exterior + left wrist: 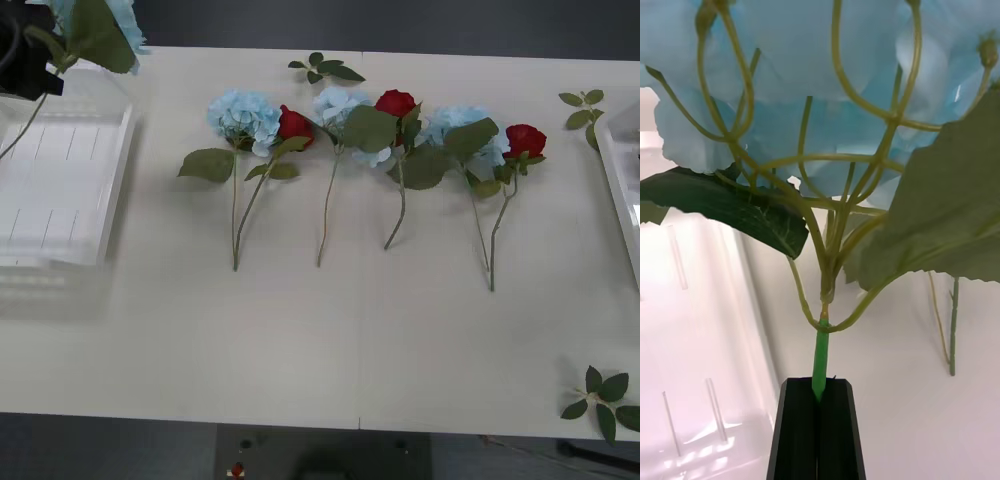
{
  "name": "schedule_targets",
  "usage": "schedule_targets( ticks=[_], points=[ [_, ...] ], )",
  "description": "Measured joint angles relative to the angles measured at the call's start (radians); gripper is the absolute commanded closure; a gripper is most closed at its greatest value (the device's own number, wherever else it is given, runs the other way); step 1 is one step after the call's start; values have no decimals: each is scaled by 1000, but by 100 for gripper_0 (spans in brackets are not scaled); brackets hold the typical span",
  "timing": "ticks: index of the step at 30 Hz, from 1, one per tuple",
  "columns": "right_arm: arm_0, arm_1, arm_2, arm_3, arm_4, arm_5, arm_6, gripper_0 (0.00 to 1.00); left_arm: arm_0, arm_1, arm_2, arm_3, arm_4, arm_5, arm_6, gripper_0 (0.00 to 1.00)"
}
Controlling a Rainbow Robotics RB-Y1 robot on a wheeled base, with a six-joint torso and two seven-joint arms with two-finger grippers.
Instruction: Put the red flowers into the right box and the blue flowers into the left box
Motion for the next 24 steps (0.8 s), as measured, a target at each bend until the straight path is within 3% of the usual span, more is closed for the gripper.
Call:
schedule_targets(
  ticks=[4, 10, 17, 24],
  points=[
    [-2, -32, -27, -106, -112, 196, 0, 4, 10, 6, 64, 8, -12, 67, -66, 100],
    [-2, -118, -197, -290, -206, 480, -36, 4, 9, 7, 165, 15, -40, 157, -182, 100],
    [-13, -199, -175, -499, -314, 559, -401, 4, 9, 7, 235, 26, -46, 183, -186, 100],
    [-19, -198, -82, -678, -312, 466, -569, 4, 6, 7, 181, 100, -50, 92, -187, 100]
  ],
)
